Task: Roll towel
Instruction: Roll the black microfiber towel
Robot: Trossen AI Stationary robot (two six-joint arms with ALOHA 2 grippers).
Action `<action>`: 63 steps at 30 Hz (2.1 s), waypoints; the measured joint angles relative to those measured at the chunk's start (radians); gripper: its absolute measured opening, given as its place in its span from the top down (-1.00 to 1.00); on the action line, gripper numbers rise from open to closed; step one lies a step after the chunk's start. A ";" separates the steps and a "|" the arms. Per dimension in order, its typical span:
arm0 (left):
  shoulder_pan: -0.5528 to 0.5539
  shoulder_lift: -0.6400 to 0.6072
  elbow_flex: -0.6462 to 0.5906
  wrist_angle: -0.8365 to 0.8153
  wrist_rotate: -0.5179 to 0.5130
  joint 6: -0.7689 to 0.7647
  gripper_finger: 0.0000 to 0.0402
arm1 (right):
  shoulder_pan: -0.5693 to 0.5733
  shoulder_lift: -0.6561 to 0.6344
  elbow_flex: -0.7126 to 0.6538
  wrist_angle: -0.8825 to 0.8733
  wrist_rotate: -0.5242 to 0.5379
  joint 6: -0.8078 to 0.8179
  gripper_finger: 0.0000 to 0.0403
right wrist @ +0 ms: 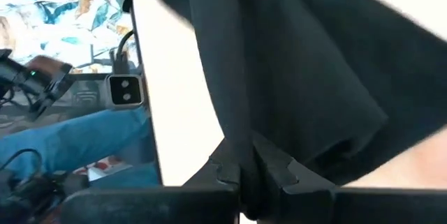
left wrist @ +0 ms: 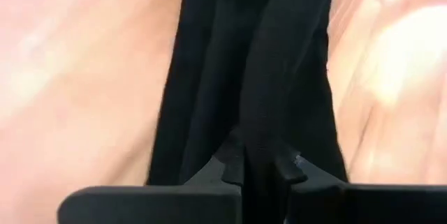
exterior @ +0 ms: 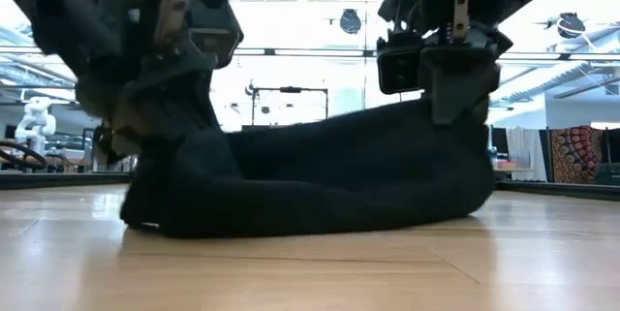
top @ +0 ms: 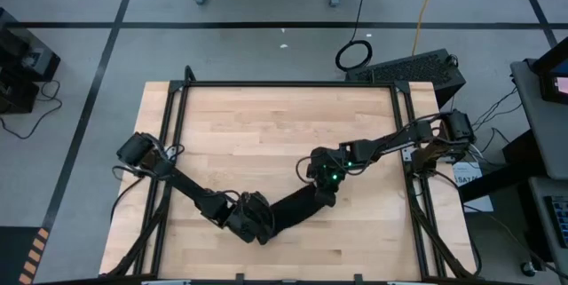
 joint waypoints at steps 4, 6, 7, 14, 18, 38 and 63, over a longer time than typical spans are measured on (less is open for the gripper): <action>0.031 -0.039 0.001 -0.119 0.013 0.137 0.90 | 0.055 0.000 0.001 0.020 0.016 0.112 0.97; 0.062 -0.063 0.001 -0.121 0.097 0.249 0.91 | 0.078 0.000 0.001 0.029 0.012 0.174 0.97; 0.074 -0.076 -0.004 -0.113 0.158 0.307 0.92 | 0.090 0.000 0.000 0.045 0.009 0.205 0.97; 0.134 -0.143 -0.074 0.017 0.498 0.421 0.95 | 0.111 0.002 0.001 0.185 -0.146 0.363 0.96; 0.137 -0.159 -0.198 0.267 0.519 0.349 0.95 | 0.101 0.003 0.001 0.170 -0.169 0.375 0.96; 0.210 -0.106 -0.356 0.586 0.587 0.179 0.95 | 0.035 -0.024 0.010 -0.059 -0.052 0.200 0.67; 0.262 -0.108 -0.352 0.556 0.669 0.112 0.91 | 0.181 0.139 -0.008 0.436 0.451 -0.279 0.98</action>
